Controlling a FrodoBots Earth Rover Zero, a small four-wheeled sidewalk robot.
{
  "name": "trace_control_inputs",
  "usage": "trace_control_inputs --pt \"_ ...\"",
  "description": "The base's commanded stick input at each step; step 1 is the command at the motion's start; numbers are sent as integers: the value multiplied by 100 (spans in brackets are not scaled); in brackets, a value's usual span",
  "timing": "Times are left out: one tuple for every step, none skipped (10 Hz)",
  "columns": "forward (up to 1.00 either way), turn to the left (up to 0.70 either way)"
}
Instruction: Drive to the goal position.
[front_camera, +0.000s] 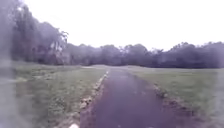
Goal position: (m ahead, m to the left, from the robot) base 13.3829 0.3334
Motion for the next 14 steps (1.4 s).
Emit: trace_control_inputs --pt "70 0" --pt "70 0" --pt "70 0" --pt "70 0" --pt "70 0" --pt "70 0" --pt "70 0" --pt "70 0" --pt "70 0" --pt "70 0" --pt "70 0" --pt "70 0" --pt "70 0" --pt "70 0"
